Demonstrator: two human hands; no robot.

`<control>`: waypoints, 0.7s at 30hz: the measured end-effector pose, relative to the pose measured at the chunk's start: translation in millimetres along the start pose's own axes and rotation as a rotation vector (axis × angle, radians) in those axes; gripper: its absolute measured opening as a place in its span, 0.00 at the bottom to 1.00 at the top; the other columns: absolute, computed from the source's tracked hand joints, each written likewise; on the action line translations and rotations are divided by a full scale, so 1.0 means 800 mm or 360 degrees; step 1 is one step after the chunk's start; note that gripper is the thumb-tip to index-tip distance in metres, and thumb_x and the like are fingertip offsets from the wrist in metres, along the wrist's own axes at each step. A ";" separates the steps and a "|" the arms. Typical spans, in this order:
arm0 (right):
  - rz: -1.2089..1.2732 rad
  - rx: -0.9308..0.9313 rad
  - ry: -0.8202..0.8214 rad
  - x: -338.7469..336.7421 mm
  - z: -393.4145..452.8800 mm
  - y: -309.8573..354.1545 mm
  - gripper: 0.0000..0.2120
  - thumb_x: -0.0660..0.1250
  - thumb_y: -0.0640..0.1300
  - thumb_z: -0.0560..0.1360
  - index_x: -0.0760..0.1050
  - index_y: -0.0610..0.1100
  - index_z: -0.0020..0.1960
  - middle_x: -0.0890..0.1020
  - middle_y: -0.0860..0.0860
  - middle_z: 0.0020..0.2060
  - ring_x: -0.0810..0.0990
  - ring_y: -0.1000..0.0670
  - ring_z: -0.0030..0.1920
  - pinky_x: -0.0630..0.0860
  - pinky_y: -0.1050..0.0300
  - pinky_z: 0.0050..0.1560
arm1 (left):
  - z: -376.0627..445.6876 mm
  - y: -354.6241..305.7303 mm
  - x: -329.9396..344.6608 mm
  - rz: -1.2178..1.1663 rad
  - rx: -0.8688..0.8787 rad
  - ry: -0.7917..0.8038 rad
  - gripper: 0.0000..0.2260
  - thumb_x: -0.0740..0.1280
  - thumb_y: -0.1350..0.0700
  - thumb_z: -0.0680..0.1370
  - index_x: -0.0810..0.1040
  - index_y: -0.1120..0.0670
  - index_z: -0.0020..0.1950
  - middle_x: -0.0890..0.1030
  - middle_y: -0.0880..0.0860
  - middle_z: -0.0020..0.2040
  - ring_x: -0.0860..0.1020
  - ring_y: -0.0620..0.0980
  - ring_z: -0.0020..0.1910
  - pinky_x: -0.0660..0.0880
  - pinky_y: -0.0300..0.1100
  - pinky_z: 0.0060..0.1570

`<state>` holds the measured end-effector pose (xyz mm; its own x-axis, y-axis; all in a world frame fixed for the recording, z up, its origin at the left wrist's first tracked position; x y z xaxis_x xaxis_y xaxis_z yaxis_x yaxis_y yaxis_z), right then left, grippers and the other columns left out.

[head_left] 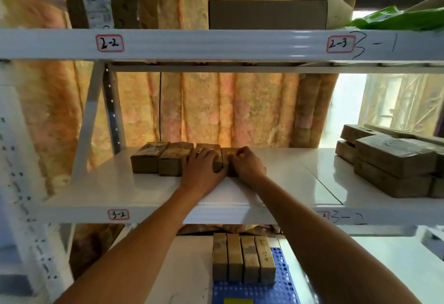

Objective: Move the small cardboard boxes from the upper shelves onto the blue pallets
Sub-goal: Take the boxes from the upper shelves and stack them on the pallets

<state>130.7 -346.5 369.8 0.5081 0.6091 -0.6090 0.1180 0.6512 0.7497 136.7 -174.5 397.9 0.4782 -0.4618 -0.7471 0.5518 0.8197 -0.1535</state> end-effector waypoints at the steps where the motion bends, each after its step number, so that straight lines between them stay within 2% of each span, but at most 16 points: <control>1: 0.0108 0.0038 -0.0012 -0.005 -0.001 -0.003 0.15 0.63 0.64 0.70 0.72 0.58 0.53 0.80 0.55 0.40 0.82 0.46 0.48 0.77 0.46 0.56 | -0.001 -0.002 -0.003 -0.0047 0.0023 -0.0028 0.23 0.59 0.35 0.76 0.78 0.47 0.62 0.76 0.47 0.66 0.69 0.53 0.69 0.67 0.56 0.66; 4: 0.0383 0.0149 -0.0073 -0.018 -0.013 -0.012 0.18 0.70 0.58 0.68 0.73 0.54 0.55 0.83 0.51 0.44 0.83 0.47 0.47 0.83 0.45 0.54 | -0.011 -0.015 -0.012 -0.0186 0.0151 -0.0114 0.19 0.62 0.39 0.78 0.81 0.50 0.58 0.78 0.49 0.62 0.72 0.54 0.64 0.72 0.53 0.63; 7: 0.0479 0.0165 -0.0161 -0.033 -0.034 -0.012 0.21 0.71 0.53 0.69 0.73 0.54 0.60 0.84 0.49 0.50 0.83 0.46 0.49 0.82 0.46 0.57 | -0.027 -0.028 -0.020 -0.0267 0.0196 -0.0137 0.19 0.64 0.39 0.78 0.82 0.50 0.58 0.79 0.49 0.61 0.74 0.52 0.60 0.73 0.48 0.59; 11: 0.0580 0.0156 -0.0240 -0.060 -0.068 -0.008 0.27 0.73 0.47 0.68 0.71 0.55 0.65 0.84 0.49 0.53 0.84 0.45 0.52 0.82 0.45 0.58 | -0.053 -0.040 -0.043 -0.0463 0.0216 -0.0175 0.15 0.65 0.42 0.79 0.84 0.49 0.56 0.77 0.51 0.63 0.72 0.53 0.63 0.72 0.48 0.62; 13: 0.0793 0.0212 -0.0220 -0.068 -0.089 -0.013 0.30 0.75 0.43 0.69 0.69 0.54 0.68 0.84 0.47 0.55 0.85 0.45 0.52 0.83 0.44 0.58 | -0.067 -0.039 -0.054 -0.0750 0.0113 -0.0173 0.11 0.68 0.48 0.79 0.86 0.52 0.55 0.76 0.54 0.64 0.74 0.54 0.63 0.72 0.46 0.62; 15: 0.0937 0.0270 -0.0203 -0.075 -0.116 -0.018 0.34 0.77 0.42 0.70 0.67 0.52 0.72 0.84 0.45 0.57 0.84 0.44 0.54 0.82 0.44 0.59 | -0.082 -0.030 -0.059 -0.1087 -0.0187 -0.0090 0.07 0.72 0.52 0.77 0.84 0.51 0.55 0.73 0.55 0.66 0.76 0.55 0.63 0.74 0.45 0.63; 16: 0.0955 0.0281 -0.0206 -0.079 -0.131 -0.019 0.36 0.77 0.42 0.70 0.66 0.52 0.73 0.83 0.45 0.57 0.84 0.44 0.55 0.82 0.45 0.60 | -0.091 -0.026 -0.059 -0.1207 -0.0380 -0.0053 0.11 0.74 0.52 0.75 0.81 0.49 0.57 0.72 0.54 0.65 0.77 0.56 0.62 0.76 0.48 0.63; 19: 0.1041 0.0254 -0.0198 -0.088 -0.176 -0.017 0.39 0.78 0.41 0.69 0.64 0.50 0.76 0.82 0.44 0.61 0.82 0.45 0.57 0.80 0.49 0.60 | -0.126 -0.021 -0.052 -0.1488 -0.0932 0.0122 0.37 0.77 0.49 0.66 0.67 0.51 0.72 0.72 0.54 0.66 0.76 0.58 0.63 0.77 0.55 0.62; 20: 0.1085 0.0239 -0.0180 -0.089 -0.193 -0.017 0.40 0.78 0.40 0.70 0.64 0.49 0.76 0.82 0.44 0.61 0.81 0.46 0.56 0.80 0.52 0.57 | -0.138 -0.022 -0.052 -0.1565 -0.1023 0.0165 0.43 0.77 0.50 0.64 0.62 0.53 0.76 0.72 0.54 0.68 0.76 0.59 0.64 0.77 0.56 0.62; 21: 0.1124 0.0227 -0.0160 -0.091 -0.210 -0.017 0.41 0.79 0.39 0.70 0.63 0.48 0.77 0.81 0.45 0.62 0.81 0.47 0.56 0.79 0.55 0.53 | -0.151 -0.023 -0.054 -0.1591 -0.1043 0.0189 0.44 0.77 0.51 0.64 0.61 0.53 0.76 0.73 0.54 0.68 0.76 0.59 0.64 0.77 0.56 0.61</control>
<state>-51.3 -323.3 360.1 0.5795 0.8131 0.0542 -0.1606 0.0488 0.9858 23.2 -129.0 354.9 -0.0484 -0.9860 -0.1593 0.1736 0.1487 -0.9735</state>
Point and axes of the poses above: each hand's wrist, its own z-axis towards the middle knuckle, its own x-axis out of the palm, y = z × x, the point moved 9 cm from there along z, towards the middle knuckle
